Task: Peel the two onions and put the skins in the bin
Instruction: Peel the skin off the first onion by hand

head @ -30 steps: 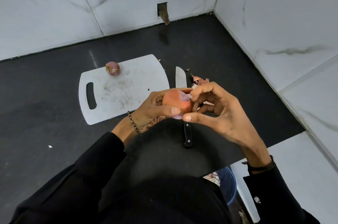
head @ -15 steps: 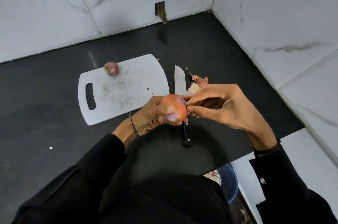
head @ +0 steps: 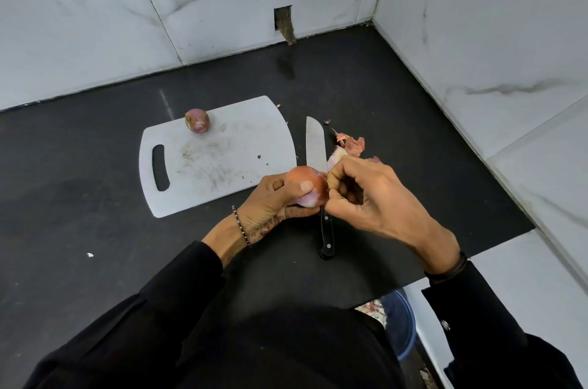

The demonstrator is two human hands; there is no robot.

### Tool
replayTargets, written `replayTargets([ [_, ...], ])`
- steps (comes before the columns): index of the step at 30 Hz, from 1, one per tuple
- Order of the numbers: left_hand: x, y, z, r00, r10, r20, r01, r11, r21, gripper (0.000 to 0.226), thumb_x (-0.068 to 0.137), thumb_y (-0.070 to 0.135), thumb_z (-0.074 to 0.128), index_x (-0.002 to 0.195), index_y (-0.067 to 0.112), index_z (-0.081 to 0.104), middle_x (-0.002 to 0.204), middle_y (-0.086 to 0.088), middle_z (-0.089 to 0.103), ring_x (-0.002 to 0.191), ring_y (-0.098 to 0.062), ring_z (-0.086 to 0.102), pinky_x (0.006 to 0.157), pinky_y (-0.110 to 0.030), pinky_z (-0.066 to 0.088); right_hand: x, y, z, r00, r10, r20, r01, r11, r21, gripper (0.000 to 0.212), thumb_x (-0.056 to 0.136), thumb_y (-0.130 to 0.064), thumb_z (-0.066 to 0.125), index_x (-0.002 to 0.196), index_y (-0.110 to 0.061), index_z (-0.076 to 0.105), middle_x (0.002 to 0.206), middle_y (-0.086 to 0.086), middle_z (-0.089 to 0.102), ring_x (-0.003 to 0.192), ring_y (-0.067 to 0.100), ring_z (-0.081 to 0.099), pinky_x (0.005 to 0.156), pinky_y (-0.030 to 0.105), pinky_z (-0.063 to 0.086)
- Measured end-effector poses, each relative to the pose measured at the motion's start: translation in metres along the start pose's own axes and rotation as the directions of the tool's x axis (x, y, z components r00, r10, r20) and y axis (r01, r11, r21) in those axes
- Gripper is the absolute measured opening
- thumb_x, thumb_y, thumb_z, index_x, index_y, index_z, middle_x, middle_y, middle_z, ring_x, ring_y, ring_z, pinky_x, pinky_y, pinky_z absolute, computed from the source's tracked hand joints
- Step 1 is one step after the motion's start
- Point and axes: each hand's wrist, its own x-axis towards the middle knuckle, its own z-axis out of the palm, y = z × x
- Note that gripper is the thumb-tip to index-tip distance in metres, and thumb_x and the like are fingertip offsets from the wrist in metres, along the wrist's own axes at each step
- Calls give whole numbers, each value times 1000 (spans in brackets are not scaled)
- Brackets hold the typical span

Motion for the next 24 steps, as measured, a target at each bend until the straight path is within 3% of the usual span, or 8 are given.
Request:
replayTargets([
  [4, 2, -1, -3, 1000, 16, -8, -16, 999, -41, 89, 46, 49, 94, 118, 8, 61, 112, -12, 72, 102, -30, 70, 80, -33, 60, -6, 0, 1, 997, 27, -69, -23, 999, 48, 16, 82, -30, 61, 83, -14, 61, 77, -12, 57, 69, 10, 55, 61, 15, 43],
  [7, 4, 0, -3, 1000, 0, 26, 3, 991, -137, 94, 47, 45, 95, 123, 6, 56, 110, -17, 71, 96, -32, 71, 73, -32, 61, -8, 2, -2, 981, 101, -164, -94, 994, 49, 18, 82, -33, 60, 81, -15, 60, 78, -7, 60, 71, 13, 56, 61, 18, 44],
  [12, 6, 5, 5, 994, 0, 105, 27, 968, -248, 100, 43, 46, 96, 123, 8, 51, 106, -18, 71, 88, -26, 72, 70, -29, 60, -11, 16, -4, 955, 92, -281, -140, 978, -157, 23, 101, -30, 55, 89, -16, 68, 85, -6, 64, 76, 10, 60, 66, 27, 49],
  [14, 9, 6, 4, 990, 0, 141, 39, 961, -273, 97, 45, 45, 96, 126, 10, 53, 112, -18, 69, 90, -26, 70, 71, -30, 60, -12, 17, -6, 950, 39, -309, -105, 974, -201, 17, 98, -30, 64, 94, -15, 71, 88, -6, 65, 78, 9, 62, 67, 24, 52],
  [17, 14, 9, 5, 987, 11, 163, 35, 960, -277, 94, 44, 40, 97, 126, 17, 57, 119, -18, 63, 93, -29, 70, 71, -31, 59, -17, 10, -7, 929, 80, -361, -100, 994, -37, 13, 95, -18, 72, 107, -15, 73, 94, -8, 70, 79, 10, 71, 67, 23, 59],
  [21, 10, 12, 9, 988, 70, 135, -48, 986, -161, 91, 47, 40, 96, 128, 26, 57, 131, -15, 58, 108, -32, 66, 81, -36, 58, -18, -2, -7, 928, 50, -369, -23, 997, 79, 14, 92, -9, 76, 105, -13, 76, 104, -3, 69, 93, 18, 71, 75, 33, 60],
  [24, 7, 14, 10, 980, 103, 168, -77, 985, -156, 80, 54, 36, 94, 126, 31, 61, 134, -13, 57, 118, -32, 61, 88, -39, 55, -17, -10, -8, 948, 59, -312, 12, 975, 221, 20, 88, -14, 80, 107, -12, 73, 108, -1, 67, 95, 25, 69, 74, 40, 60],
])
